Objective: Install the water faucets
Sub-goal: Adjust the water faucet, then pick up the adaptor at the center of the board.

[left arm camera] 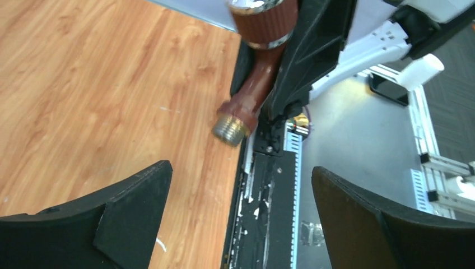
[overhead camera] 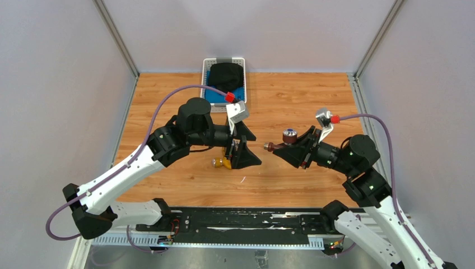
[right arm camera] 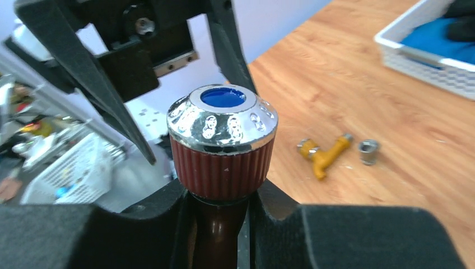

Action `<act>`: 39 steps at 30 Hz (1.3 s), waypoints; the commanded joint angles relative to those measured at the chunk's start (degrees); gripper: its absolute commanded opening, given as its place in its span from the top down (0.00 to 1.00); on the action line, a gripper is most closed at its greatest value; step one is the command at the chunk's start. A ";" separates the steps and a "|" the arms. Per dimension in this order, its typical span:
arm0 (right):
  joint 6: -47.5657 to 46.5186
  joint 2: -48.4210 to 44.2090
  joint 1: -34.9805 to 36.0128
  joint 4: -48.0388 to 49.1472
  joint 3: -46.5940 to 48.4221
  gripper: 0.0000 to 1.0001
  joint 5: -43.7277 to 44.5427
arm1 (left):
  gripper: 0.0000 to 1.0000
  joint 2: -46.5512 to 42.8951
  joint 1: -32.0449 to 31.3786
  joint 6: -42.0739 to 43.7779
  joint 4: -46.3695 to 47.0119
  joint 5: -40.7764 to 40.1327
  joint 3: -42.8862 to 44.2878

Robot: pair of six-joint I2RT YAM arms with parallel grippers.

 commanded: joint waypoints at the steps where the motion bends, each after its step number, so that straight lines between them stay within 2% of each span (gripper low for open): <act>1: -10.46 -4.02 0.70 -9.63 2.05 1.00 16.09 | 0.00 -2.05 1.38 -1.91 -3.11 -10.99 0.33; 6: -19.95 -6.91 0.68 -18.06 3.32 1.00 36.88 | 0.00 5.15 1.52 -9.82 -10.27 -36.93 1.09; 8: -22.20 -6.15 0.69 -21.58 5.25 1.00 43.30 | 0.00 11.09 1.45 -10.92 -13.00 -41.65 1.51; 10: -22.83 -5.71 0.65 -24.26 6.60 1.00 45.96 | 0.00 16.11 1.43 -10.56 -14.78 -46.02 2.00; 13: -22.52 -6.30 0.62 -24.35 6.35 1.00 45.89 | 0.00 24.22 1.43 -13.26 -15.80 -51.34 4.15; 15: -22.19 -6.31 0.69 -24.66 6.34 1.00 45.66 | 0.06 29.27 1.28 -16.46 -16.05 -52.55 5.97; 17: -21.80 -6.36 0.61 -25.55 6.45 1.00 45.67 | 0.14 33.08 1.26 -23.42 -18.28 -57.47 7.46; 22: -21.40 -6.89 0.69 -25.66 6.11 1.00 45.49 | 0.15 37.17 1.40 -41.06 -18.90 -65.19 6.88; 26: -21.37 -5.97 0.66 -25.58 6.66 1.00 44.26 | 0.29 41.07 1.50 -51.45 -18.88 -67.47 7.54; 33: -20.17 -4.98 0.68 -26.09 6.78 1.00 40.09 | 0.36 47.08 2.14 -60.49 -22.96 -71.41 11.82; 39: -18.85 -5.29 0.69 -26.10 6.06 1.00 38.97 | 0.45 48.42 2.46 -62.28 -23.50 -71.87 12.27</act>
